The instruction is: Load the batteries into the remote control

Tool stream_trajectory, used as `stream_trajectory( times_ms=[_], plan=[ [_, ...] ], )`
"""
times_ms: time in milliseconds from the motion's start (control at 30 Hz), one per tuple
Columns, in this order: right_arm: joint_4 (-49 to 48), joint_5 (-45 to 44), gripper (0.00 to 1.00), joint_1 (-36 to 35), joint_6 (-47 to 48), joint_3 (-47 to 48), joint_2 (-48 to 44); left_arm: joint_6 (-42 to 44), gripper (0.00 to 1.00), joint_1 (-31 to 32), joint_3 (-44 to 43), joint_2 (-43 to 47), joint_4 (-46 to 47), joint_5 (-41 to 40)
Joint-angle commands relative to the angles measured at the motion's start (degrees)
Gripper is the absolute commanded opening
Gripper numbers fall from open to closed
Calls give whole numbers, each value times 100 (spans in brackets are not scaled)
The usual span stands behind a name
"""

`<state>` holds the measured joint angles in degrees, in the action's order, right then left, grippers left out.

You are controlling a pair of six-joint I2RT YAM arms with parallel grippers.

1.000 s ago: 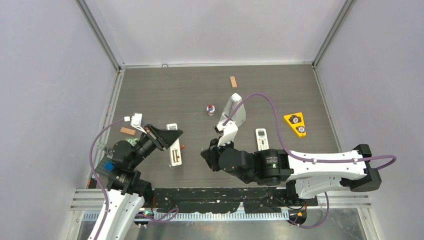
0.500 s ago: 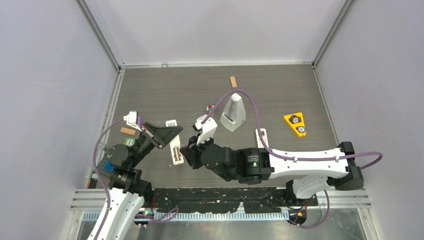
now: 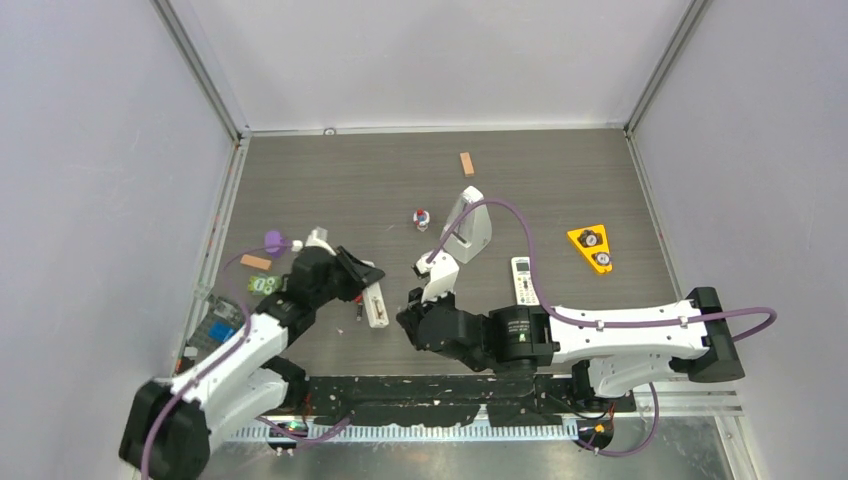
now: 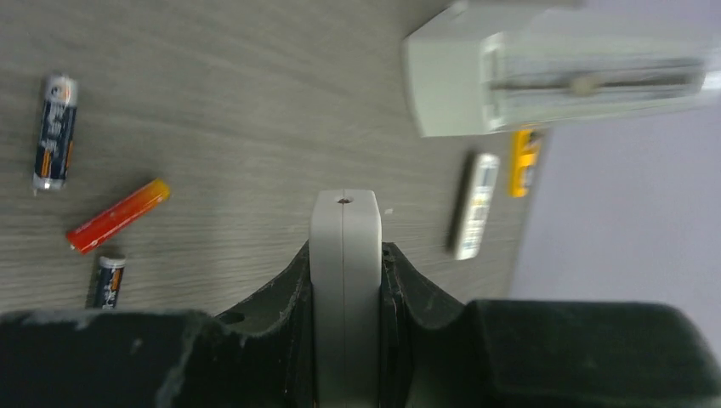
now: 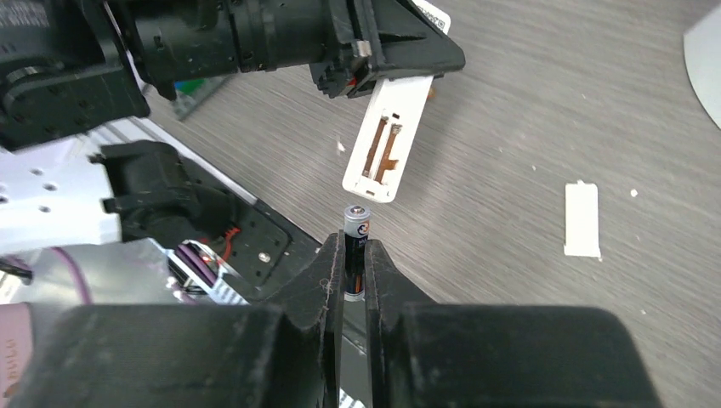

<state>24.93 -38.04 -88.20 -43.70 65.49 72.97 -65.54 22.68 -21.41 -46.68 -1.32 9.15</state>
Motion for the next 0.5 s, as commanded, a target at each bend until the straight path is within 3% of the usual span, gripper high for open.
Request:
stream_trajectory(
  times_ms=[0, 167, 333, 467],
  plan=[
    [581, -358, 10, 22, -751, -90, -142, 110, 0, 869, -984, -1238, -386, -1588],
    [1182, -489, 10, 60, -1228, -214, -241, 100, 3, 1290, -1996, -2682, -1309, -2154],
    [1260, -494, 10, 134, -1391, -456, -453, 221, 13, 1760, -2818, -3613, -2306, -2873],
    [1340, -491, 10, 189, -1495, -609, -654, 318, 14, 1918, -3141, -4260, -2610, -3068]
  ],
)
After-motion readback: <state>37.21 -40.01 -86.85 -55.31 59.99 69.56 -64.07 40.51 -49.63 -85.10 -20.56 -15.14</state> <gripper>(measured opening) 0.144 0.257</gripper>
